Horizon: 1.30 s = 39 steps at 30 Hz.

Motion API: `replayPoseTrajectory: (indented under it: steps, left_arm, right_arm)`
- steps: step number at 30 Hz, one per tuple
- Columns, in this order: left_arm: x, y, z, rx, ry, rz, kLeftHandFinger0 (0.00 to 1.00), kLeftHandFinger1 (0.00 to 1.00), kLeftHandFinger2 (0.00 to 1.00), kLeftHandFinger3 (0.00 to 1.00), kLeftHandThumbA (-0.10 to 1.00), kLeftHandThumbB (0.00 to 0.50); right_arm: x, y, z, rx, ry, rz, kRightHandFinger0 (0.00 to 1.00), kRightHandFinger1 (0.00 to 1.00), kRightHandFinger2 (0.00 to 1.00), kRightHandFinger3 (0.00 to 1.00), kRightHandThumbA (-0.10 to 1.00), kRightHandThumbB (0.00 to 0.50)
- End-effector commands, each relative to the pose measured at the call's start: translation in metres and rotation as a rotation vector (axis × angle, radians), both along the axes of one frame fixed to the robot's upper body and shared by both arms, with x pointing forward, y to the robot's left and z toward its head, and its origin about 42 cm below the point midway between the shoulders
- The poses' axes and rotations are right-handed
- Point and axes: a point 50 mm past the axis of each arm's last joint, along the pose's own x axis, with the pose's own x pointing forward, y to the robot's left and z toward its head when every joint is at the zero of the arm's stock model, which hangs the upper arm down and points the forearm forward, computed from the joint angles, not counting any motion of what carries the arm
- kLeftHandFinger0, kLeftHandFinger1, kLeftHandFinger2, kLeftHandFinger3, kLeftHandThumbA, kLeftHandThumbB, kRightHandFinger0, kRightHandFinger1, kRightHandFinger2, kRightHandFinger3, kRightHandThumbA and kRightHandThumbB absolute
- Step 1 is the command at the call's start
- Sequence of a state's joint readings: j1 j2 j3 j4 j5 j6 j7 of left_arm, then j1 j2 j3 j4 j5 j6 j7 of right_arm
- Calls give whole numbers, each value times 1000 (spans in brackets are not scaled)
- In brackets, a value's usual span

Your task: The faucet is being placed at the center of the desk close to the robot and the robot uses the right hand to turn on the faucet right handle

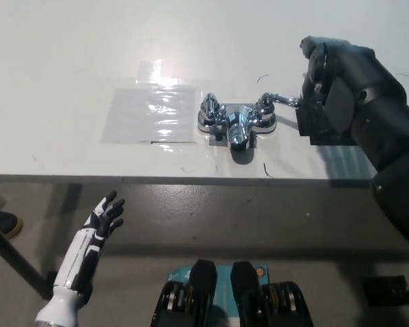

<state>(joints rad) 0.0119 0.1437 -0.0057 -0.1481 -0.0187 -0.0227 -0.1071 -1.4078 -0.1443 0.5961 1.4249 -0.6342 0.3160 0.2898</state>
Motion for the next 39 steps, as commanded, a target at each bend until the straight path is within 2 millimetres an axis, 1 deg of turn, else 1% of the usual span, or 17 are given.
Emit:
replayPoseTrajectory:
  steps: [1,3,6,7,9,12,17,22,24,25,26,28,29,30,34,37,39]
  left_arm:
    - [3,2,16,31,-61,-25,1000,1000,1000,1000,961,227]
    - [5,2,15,30,-65,-23,1000,1000,1000,1000,949,232]
    - [8,4,16,32,-68,-15,1000,1000,1000,1000,948,243]
    - [9,4,16,31,-70,-13,1000,1000,1000,1000,948,242]
    - [14,6,19,14,-74,-9,1000,1000,1000,1000,928,229]
    - [22,7,24,8,-86,-1,1000,1000,1000,1000,933,241]
    - [27,9,26,1,-100,3,1000,1000,1000,1000,933,222]
    - [29,6,28,4,-104,-3,1000,1000,1000,1000,946,230]
    - [30,5,29,4,-107,-7,1000,1000,1000,1000,947,230]
    - [32,5,30,4,-110,-11,1000,1000,1000,1000,947,229]
    - [34,4,32,4,-114,-16,1000,1000,1000,1000,950,226]
    - [37,3,33,1,-119,-23,1000,1000,1000,1000,956,220]
    - [38,3,34,3,-118,-21,1000,1000,1000,1000,958,221]
    - [38,3,34,6,-116,-20,1000,1000,1000,1000,958,224]
    - [41,4,36,-2,-108,-23,1000,1000,1000,1000,933,216]
    - [41,3,33,-9,-102,-26,1000,1000,1000,1000,933,211]
    - [41,3,32,-11,-105,-32,1000,1000,1000,1000,934,203]
  right_arm:
    - [7,6,87,142,-46,81,1000,1000,1000,1000,960,487]
    - [3,3,113,133,-145,108,1000,1000,1000,1000,1000,500]
    - [-19,-1,173,55,-277,147,1000,1000,1000,1000,889,385]
    - [-21,0,178,41,-287,152,1000,1000,1000,1000,870,382]
    - [-39,-11,217,22,-398,165,1000,1000,1000,1000,716,337]
    - [-66,-37,280,-84,-661,114,1000,1000,1000,1000,646,349]
    - [-102,-75,340,-145,-883,47,1000,1000,1000,1000,561,282]
    - [-139,-104,358,-56,-1022,65,1000,1000,1000,1000,543,297]
    - [-157,-110,353,65,-1064,133,1000,1000,1000,1000,613,270]
    - [-182,-113,342,186,-1099,221,1000,1000,1000,1000,776,223]
    - [-204,-117,328,292,-1136,287,1000,1000,1000,1000,882,217]
    - [-232,-119,300,415,-1197,391,1000,1000,1000,1000,1000,190]
    - [-245,-118,284,447,-1229,425,1000,1000,1000,1000,1000,212]
    - [-263,-117,247,504,-1261,463,1000,1000,1000,1000,1000,241]
    - [-294,-112,173,619,-1232,510,1000,1000,1000,1000,1000,265]
    - [-305,-113,106,798,-1142,594,1000,1000,1000,1000,1000,235]
    - [-309,-114,83,847,-1123,602,1000,1000,1000,1000,1000,216]
